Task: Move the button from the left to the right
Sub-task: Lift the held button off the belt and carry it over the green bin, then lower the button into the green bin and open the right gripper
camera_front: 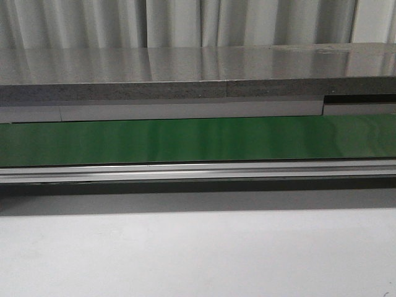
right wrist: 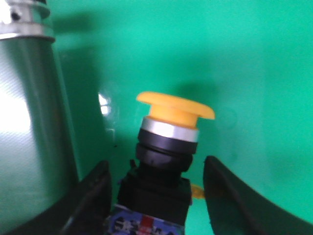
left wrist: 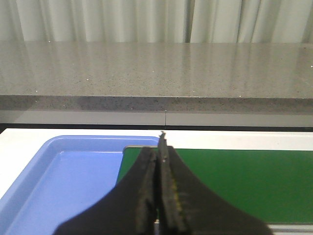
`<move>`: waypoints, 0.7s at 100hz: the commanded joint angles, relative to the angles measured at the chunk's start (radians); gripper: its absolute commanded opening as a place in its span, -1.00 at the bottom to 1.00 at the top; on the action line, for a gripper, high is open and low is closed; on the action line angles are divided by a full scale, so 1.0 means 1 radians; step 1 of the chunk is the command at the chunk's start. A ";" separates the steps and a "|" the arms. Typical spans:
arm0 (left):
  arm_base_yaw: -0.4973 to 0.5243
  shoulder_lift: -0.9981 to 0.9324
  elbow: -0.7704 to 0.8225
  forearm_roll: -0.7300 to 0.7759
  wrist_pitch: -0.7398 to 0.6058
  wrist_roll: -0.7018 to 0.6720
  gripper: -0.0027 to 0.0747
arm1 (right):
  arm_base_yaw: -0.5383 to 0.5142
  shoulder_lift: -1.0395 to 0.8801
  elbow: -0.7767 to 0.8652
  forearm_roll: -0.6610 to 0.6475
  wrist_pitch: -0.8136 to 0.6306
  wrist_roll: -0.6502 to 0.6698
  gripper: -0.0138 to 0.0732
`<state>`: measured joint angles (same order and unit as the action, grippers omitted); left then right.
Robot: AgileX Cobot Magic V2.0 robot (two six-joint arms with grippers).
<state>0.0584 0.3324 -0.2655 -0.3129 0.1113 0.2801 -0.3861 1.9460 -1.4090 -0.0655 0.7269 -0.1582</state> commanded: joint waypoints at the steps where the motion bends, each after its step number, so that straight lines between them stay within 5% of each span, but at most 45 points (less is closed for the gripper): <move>1: -0.009 0.005 -0.027 -0.009 -0.077 0.001 -0.99 | -0.007 -0.052 -0.035 0.004 -0.019 -0.009 -0.19; 29: -0.009 0.005 -0.027 -0.009 -0.077 0.001 -0.98 | -0.007 -0.052 -0.035 0.004 -0.020 -0.009 0.47; 70: -0.009 0.005 -0.027 -0.009 -0.077 0.001 -0.98 | -0.007 -0.079 -0.035 0.009 -0.030 0.003 0.50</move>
<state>0.0584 0.3324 -0.2655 -0.3129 0.1113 0.2801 -0.3876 1.9454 -1.4128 -0.0656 0.7289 -0.1582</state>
